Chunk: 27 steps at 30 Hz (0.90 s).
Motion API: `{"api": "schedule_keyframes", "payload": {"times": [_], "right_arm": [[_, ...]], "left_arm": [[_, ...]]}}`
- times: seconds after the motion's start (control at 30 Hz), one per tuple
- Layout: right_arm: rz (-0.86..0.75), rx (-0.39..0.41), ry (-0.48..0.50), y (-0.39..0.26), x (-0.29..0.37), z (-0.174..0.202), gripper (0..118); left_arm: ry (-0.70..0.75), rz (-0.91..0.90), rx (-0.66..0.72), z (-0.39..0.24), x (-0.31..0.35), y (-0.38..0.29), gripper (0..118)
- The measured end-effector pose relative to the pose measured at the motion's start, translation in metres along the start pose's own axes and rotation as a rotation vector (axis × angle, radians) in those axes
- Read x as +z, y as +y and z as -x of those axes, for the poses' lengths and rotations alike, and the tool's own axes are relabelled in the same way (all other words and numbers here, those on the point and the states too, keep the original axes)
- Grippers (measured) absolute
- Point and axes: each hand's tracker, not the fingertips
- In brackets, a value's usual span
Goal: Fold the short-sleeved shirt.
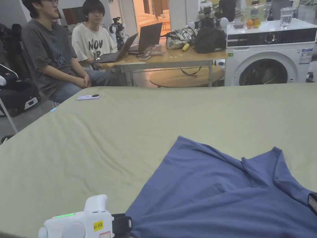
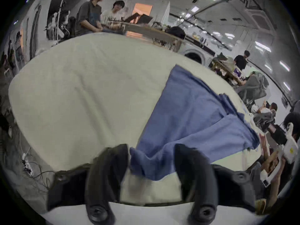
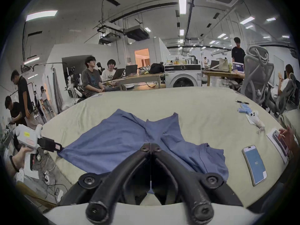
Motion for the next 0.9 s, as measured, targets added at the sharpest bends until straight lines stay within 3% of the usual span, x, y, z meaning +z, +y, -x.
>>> {"api": "schedule_keyframes", "payload": {"times": [0.03,0.13,0.2,0.23,0.27,0.4,0.43,0.47,0.53,0.57,0.7,0.8,0.87,0.9], "right_arm": [[0.006,0.001,-0.009,0.0,0.001,-0.004,0],[0.019,-0.008,-0.026,-0.001,0.002,-0.013,0],[0.028,-0.024,-0.03,0.001,-0.001,-0.019,0],[0.035,-0.026,-0.032,0.005,-0.007,-0.023,0],[0.042,-0.023,-0.037,0.009,-0.013,-0.025,0],[0.136,0.004,-0.022,0.043,-0.062,-0.038,0],[0.175,0.004,-0.021,0.051,-0.081,-0.042,7],[0.226,0.013,-0.022,0.059,-0.1,-0.044,28],[0.307,0.04,-0.049,0.074,-0.146,-0.042,79],[0.339,0.048,-0.054,0.078,-0.166,-0.044,85],[0.529,-0.081,-0.17,0.083,-0.251,-0.055,85],[0.626,-0.026,-0.238,0.07,-0.278,-0.059,82],[0.649,0.0,-0.229,0.059,-0.28,-0.062,48],[0.617,-0.035,-0.224,0.06,-0.276,-0.062,43]], "left_arm": [[-0.008,-0.005,-0.001,-0.001,-0.005,-0.001,39],[0.009,-0.029,-0.032,-0.008,-0.005,-0.005,33],[-0.066,0.008,-0.029,-0.012,-0.01,-0.007,25],[-0.023,0.007,-0.036,-0.016,-0.013,-0.008,9],[0.005,0.0,-0.071,-0.018,-0.014,-0.008,4],[-0.008,0.01,-0.07,-0.014,-0.012,-0.005,3],[-0.01,0.014,-0.069,-0.014,-0.012,-0.005,3],[-0.01,0.017,-0.068,-0.013,-0.013,-0.004,3],[-0.016,0.019,-0.057,-0.012,-0.012,-0.004,3],[-0.02,0.016,-0.05,-0.01,-0.012,-0.005,3],[-0.052,0.008,-0.001,-0.004,-0.011,-0.007,3],[-0.063,0.01,0.011,-0.004,-0.01,-0.006,3],[-0.06,0.01,0.011,-0.003,-0.012,-0.005,3],[-0.056,0.009,0.0,-0.004,-0.013,-0.005,3]]}}
